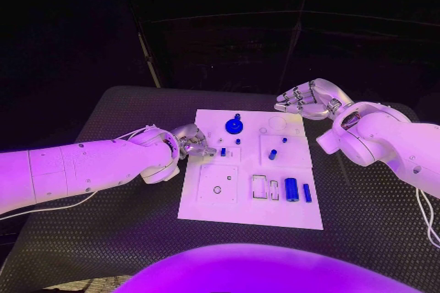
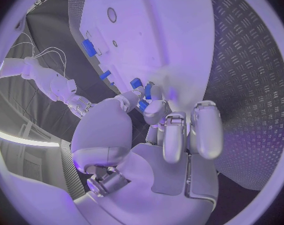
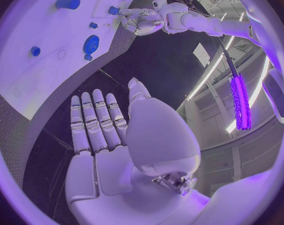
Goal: Assemble the parts on the task board
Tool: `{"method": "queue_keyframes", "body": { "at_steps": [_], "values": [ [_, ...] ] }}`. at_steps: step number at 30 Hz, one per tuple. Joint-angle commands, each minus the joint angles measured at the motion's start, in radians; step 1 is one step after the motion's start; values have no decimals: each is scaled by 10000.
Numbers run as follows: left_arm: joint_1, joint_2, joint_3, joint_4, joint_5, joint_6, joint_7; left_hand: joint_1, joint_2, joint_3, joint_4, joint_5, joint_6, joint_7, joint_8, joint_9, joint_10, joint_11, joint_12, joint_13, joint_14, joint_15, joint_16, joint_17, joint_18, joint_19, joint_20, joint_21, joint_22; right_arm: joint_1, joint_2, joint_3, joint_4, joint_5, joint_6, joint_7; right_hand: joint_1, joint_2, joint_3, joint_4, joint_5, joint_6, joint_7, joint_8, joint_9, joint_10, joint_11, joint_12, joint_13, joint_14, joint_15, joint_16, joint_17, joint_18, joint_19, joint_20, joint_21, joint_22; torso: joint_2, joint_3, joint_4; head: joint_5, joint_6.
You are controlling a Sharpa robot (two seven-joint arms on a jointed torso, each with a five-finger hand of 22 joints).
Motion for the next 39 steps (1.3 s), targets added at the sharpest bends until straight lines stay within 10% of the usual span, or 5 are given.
{"method": "queue_keyframes", "body": {
  "at_steps": [1, 39],
  "values": [
    [59, 24, 9, 11, 69, 169, -235, -133, -4, 54, 22, 35, 39, -37, 65, 14, 68, -14, 75, 26, 1057, -55, 31, 2635, -174, 100, -1, 65, 191, 17, 13, 6, 17, 20, 36, 92, 4, 73, 46, -13, 47, 67, 518, 44, 11, 53, -9, 57, -8, -80, -22, -43, -10, -137, -24, 1, -51, 11, 2, 2, -7, 17, -2],
    [371, 390, 9, -288, -103, 898, -919, -34, 117, 644, -530, 649, 12, -79, 205, 117, 154, -57, 100, 85, 1057, -93, 31, 2635, -181, 122, -39, 71, 244, 19, 12, 6, 45, 20, 14, 97, 25, 72, 73, -62, 393, 89, 505, 60, 3, 79, -21, 63, -12, -69, -32, -27, -12, -128, 17, 2, -114, 15, 9, -3, -1, 4, -2]
  ]
}}
